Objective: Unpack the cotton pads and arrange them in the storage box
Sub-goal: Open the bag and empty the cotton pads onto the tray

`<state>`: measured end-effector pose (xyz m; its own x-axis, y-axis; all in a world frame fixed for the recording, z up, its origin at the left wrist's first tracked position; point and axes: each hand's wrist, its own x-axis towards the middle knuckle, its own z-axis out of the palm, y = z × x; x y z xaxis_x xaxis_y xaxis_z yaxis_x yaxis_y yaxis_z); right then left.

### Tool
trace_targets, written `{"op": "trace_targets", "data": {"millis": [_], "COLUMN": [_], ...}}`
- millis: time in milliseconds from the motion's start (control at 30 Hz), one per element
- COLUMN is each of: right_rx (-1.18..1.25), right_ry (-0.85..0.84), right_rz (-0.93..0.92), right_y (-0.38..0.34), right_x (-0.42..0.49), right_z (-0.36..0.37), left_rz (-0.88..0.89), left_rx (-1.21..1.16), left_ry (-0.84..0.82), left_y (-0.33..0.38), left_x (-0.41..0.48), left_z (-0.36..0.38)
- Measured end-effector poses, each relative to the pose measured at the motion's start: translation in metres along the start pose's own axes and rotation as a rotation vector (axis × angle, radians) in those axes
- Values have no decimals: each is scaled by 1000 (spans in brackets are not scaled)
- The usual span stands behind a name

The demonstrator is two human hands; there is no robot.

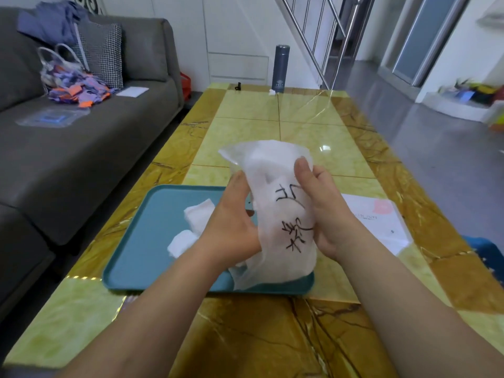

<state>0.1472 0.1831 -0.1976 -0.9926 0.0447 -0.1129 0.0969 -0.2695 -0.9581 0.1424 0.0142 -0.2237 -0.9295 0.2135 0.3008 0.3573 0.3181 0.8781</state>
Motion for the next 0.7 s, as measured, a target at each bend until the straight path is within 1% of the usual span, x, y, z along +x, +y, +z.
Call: {"op": "trace_targets", "data": {"millis": [67,100,167,267,333,467,533,600,700], "right_rx": [2,8,-6,-107,-180,-213,-206,-183,-123], "right_ry": [91,93,42,-55,-47,26,87,183,286], "right_rz": [28,21,7,2,2,-32,-46,-73,-116], "right_y": [0,1,1,1,3,7,9,9,8], "right_x": [4,5,6,6,6,6,8,12,15], "right_z": [-1,-1,-1,3,4,3,3,2,0], "left_rz": [-60,-82,-92,-80,-100,-164,-142,-115,-126], "left_rx": [-116,-155,-173,-185,-207,-229,-177,-113,-41], "left_ry": [23,33,22,5,36,110,132,137,133], "left_y": [-2,-2,-1,6,11,13,11,11,12], "left_x": [1,2,4,7,11,14,11,7,0], "left_z": [5,6,8,11,13,15,12,7,-3]}}
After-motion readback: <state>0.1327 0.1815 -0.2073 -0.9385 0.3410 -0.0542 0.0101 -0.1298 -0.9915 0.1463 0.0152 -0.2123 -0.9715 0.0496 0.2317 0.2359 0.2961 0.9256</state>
